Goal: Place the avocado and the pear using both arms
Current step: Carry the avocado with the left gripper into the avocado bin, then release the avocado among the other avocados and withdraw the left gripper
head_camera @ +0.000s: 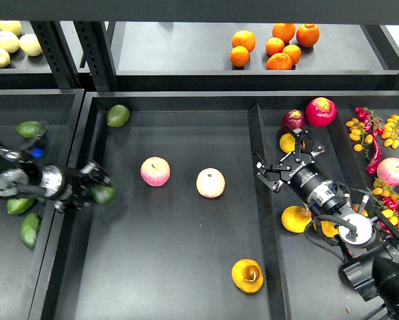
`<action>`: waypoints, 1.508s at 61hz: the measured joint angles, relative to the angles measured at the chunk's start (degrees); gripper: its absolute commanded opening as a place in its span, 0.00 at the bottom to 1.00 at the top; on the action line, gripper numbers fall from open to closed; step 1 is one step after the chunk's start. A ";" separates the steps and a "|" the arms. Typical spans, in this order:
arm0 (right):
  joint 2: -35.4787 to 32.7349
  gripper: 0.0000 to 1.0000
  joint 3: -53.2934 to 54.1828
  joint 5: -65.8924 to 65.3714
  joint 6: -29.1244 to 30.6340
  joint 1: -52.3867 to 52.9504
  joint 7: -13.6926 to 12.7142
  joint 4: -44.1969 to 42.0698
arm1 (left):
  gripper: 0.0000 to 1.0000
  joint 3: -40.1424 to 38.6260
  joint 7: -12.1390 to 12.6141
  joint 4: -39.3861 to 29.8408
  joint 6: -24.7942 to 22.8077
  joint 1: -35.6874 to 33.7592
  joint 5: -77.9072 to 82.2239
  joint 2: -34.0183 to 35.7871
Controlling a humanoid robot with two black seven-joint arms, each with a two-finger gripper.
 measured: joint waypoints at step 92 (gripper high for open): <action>0.00 1.00 -0.10 0.00 -0.01 -0.03 -0.19 0.27 | 0.26 -3.52 0.00 13.78 0.00 6.89 -17.90 14.33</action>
